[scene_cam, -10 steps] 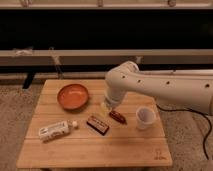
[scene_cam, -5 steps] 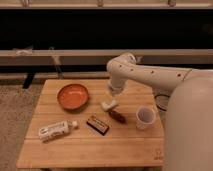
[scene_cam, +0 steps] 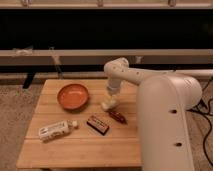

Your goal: Place the white sponge in the ceramic cup

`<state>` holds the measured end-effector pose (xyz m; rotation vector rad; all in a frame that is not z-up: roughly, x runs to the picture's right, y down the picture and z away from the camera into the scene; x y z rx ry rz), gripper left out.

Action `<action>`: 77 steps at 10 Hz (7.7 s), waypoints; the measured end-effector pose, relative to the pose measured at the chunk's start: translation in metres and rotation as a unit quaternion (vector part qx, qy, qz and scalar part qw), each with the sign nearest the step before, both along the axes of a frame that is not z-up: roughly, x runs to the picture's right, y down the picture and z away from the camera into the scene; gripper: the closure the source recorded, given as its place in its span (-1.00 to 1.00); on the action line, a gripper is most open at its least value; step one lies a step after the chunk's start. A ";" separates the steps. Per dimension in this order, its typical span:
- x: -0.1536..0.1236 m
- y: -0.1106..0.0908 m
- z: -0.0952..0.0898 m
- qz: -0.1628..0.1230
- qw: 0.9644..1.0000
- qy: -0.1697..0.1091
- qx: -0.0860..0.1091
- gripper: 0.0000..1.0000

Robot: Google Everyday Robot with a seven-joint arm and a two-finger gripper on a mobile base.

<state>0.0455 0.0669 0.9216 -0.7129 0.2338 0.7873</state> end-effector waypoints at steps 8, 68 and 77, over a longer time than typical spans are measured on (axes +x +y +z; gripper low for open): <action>0.017 0.009 0.023 0.040 0.998 0.006 -0.045 -0.16; 0.004 -0.002 -0.001 0.033 0.999 -0.004 -0.024 1.00; 0.021 -0.038 -0.138 -0.026 0.987 0.095 0.124 1.00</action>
